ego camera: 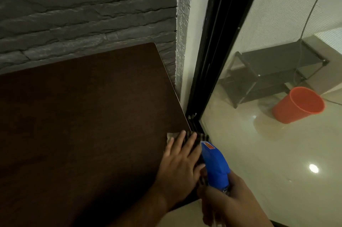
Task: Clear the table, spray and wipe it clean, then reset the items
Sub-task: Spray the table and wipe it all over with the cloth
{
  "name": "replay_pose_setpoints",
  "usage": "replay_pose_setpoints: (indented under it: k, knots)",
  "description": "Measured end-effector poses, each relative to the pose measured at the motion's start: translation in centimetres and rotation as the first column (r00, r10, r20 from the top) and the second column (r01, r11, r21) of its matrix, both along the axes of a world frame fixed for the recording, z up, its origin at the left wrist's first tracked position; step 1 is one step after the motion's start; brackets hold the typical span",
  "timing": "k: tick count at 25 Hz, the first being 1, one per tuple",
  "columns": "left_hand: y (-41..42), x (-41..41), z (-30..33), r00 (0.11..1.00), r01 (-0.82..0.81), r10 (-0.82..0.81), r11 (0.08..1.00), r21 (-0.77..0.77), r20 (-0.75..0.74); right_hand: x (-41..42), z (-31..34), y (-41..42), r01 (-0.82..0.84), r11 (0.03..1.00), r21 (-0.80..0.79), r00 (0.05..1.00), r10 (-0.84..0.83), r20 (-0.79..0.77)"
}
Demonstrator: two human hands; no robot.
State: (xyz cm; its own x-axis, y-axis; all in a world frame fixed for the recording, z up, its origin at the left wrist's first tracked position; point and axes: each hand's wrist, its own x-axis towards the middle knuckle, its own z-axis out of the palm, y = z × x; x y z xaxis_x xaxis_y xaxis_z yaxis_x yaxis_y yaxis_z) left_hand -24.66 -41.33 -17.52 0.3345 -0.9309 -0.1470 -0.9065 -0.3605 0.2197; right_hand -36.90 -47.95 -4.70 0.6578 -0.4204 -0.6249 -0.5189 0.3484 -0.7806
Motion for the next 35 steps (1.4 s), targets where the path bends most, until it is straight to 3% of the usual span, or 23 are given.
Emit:
replay_pose_setpoints:
  k: [6,9,14,25,35]
  knots:
    - [-9.7,15.7,-0.4,0.944,-0.328,0.328,0.944,0.035,0.027,2.1,-0.7,-0.2,-0.007,1.000,-0.021,1.000,0.007,0.002]
    - [-11.6,18.6,-0.6,0.906,-0.423,0.422,0.903,0.069,0.027,2.3,-0.8,0.3,0.018,1.000,-0.004,1.000,-0.018,0.005]
    - [-9.6,13.5,-0.6,0.915,-0.403,0.403,0.915,0.009,0.032,1.7,0.2,1.1,0.014,1.000,-0.010,1.000,-0.014,-0.007]
    - [0.7,-3.3,0.6,0.960,-0.280,0.280,0.958,-0.056,-0.011,-2.9,2.4,2.8,0.000,0.976,-0.219,1.000,0.000,0.002]
    - [9.4,-5.1,1.5,0.931,-0.356,0.364,0.921,0.157,-0.025,-5.1,2.7,6.3,-0.005,0.961,-0.276,1.000,0.009,0.015]
